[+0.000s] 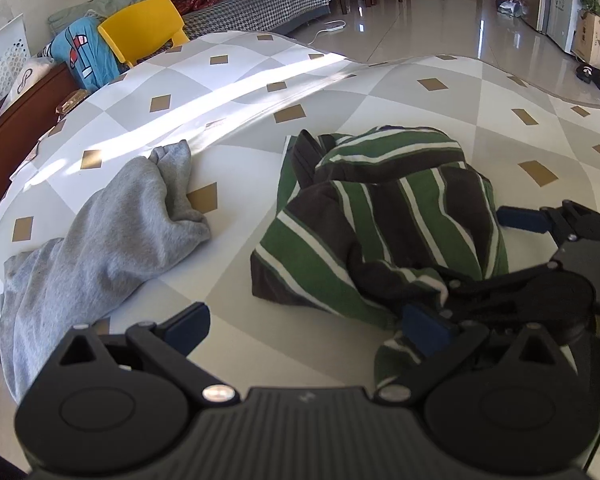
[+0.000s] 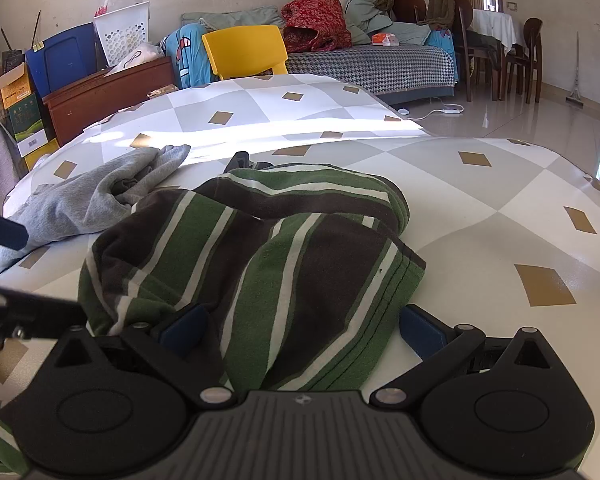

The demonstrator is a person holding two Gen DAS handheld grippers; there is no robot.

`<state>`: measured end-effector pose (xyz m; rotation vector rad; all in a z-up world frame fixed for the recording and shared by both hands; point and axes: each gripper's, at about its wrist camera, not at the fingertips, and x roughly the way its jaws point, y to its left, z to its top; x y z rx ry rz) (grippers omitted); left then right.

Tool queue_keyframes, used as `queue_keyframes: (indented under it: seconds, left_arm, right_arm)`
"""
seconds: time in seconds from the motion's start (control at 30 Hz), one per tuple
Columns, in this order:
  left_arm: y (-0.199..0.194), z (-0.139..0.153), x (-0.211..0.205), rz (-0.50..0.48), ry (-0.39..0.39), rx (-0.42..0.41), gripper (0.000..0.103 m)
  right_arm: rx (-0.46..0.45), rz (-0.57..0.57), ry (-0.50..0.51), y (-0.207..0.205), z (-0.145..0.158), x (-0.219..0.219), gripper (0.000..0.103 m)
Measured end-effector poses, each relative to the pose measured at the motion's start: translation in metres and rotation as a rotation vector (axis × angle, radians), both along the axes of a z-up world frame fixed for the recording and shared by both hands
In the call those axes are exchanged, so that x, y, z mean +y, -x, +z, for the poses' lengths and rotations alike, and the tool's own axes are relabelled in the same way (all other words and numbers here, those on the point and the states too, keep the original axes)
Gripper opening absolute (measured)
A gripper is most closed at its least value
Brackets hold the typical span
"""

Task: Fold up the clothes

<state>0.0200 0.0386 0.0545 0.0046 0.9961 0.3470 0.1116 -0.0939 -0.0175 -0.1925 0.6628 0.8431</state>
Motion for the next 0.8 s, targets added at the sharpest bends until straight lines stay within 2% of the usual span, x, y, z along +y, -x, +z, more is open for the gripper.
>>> queue_keyframes:
  seconds: [0.2,0.33,0.6,0.8]
  left_arm:
    - [0.014,-0.011,-0.012,-0.027,-0.015,0.016,0.103]
    - [0.011,-0.009,-0.008,-0.007,-0.008,-0.013,0.103]
    - [0.002,-0.018,-0.004,0.031,0.010,0.009,0.103]
    - [-0.007,-0.014,0.004,0.061,0.023,-0.026,0.103]
  right_arm:
    - [0.000,0.000,0.000,0.000,0.000,0.000,0.103]
    - [0.000,0.000,0.000,0.000,0.000,0.000,0.103]
    - [0.000,0.000,0.000,0.000,0.000,0.000,0.103]
    - [0.000,-0.002,-0.001,-0.001,0.000,-0.001,0.103]
